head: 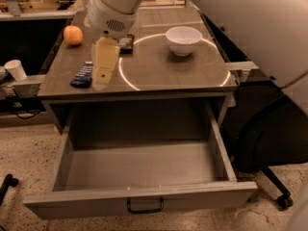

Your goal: Place rxbar blueberry into top drawer

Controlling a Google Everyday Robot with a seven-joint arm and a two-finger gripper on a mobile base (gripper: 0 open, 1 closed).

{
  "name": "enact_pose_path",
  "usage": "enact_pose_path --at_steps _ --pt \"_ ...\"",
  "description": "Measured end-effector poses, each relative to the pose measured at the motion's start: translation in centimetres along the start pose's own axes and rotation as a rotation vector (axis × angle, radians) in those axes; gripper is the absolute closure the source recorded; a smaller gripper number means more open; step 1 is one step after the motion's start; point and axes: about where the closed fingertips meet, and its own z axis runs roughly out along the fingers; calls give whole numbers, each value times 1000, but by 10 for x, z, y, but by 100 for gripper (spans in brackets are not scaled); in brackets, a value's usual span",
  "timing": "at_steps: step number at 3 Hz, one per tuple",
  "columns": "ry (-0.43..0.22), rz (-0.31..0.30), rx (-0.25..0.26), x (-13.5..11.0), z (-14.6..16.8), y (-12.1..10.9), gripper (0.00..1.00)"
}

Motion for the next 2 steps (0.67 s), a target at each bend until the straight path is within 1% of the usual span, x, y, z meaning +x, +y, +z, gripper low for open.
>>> enact_pose_path --at_steps 1,2 --pt "-141 -106 64 -37 39 -36 0" --pt "-141 -105 64 -37 39 -36 0"
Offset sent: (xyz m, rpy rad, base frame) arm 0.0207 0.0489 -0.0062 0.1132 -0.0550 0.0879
